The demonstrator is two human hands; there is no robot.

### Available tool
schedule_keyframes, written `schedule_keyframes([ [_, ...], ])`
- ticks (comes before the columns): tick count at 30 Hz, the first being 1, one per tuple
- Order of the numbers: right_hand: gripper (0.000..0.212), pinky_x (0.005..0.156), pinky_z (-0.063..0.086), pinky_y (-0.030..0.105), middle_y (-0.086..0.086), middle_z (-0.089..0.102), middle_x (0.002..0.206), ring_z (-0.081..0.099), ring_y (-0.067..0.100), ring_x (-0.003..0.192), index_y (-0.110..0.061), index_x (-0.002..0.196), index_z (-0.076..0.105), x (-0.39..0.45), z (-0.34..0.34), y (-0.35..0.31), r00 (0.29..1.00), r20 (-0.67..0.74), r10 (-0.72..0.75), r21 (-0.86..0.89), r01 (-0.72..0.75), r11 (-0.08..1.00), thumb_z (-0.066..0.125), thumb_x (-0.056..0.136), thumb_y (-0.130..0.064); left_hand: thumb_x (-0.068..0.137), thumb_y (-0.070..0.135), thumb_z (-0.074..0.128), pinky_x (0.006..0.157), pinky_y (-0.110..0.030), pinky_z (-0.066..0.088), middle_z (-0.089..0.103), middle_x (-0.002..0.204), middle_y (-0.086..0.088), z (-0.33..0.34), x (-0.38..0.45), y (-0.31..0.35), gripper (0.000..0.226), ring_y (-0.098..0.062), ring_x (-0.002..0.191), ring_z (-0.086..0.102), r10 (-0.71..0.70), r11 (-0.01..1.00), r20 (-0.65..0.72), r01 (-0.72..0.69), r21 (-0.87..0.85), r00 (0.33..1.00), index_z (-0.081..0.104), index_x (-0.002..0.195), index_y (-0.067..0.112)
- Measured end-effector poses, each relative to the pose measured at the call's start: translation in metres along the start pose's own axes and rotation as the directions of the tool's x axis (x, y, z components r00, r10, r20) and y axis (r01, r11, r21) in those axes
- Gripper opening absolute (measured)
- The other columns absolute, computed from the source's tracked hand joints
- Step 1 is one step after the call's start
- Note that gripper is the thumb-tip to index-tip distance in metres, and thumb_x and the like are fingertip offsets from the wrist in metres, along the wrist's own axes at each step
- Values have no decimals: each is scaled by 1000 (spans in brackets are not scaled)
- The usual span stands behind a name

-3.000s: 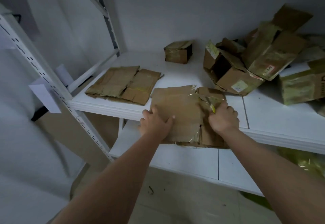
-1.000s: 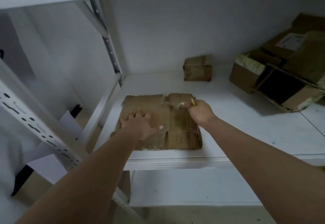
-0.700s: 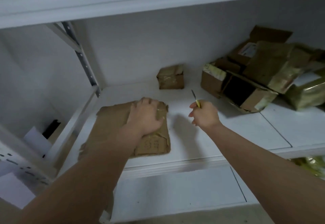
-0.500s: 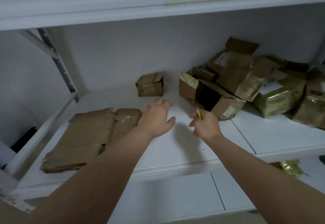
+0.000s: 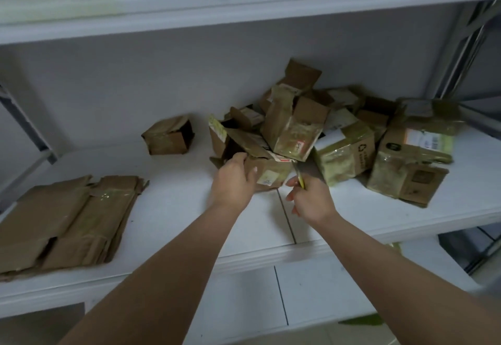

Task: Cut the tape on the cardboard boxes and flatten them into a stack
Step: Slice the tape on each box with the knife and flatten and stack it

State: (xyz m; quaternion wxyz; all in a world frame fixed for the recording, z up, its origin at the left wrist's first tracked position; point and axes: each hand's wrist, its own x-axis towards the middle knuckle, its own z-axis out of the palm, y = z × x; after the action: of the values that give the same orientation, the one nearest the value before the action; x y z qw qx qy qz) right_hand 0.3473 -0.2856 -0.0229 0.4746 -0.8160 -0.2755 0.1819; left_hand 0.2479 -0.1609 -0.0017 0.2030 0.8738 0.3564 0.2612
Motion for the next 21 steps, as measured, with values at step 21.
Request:
schedule_keyframes([
  [21, 31, 76, 50, 32, 5, 65, 95, 61, 28, 92, -15, 102, 63, 15, 35, -4, 978, 210, -6, -288, 68, 955, 65, 84, -40, 85, 10, 56, 99, -40, 34, 46, 126, -21, -82, -51, -67, 45, -38, 118, 42, -412, 894, -262, 443, 69, 873, 48, 128, 0],
])
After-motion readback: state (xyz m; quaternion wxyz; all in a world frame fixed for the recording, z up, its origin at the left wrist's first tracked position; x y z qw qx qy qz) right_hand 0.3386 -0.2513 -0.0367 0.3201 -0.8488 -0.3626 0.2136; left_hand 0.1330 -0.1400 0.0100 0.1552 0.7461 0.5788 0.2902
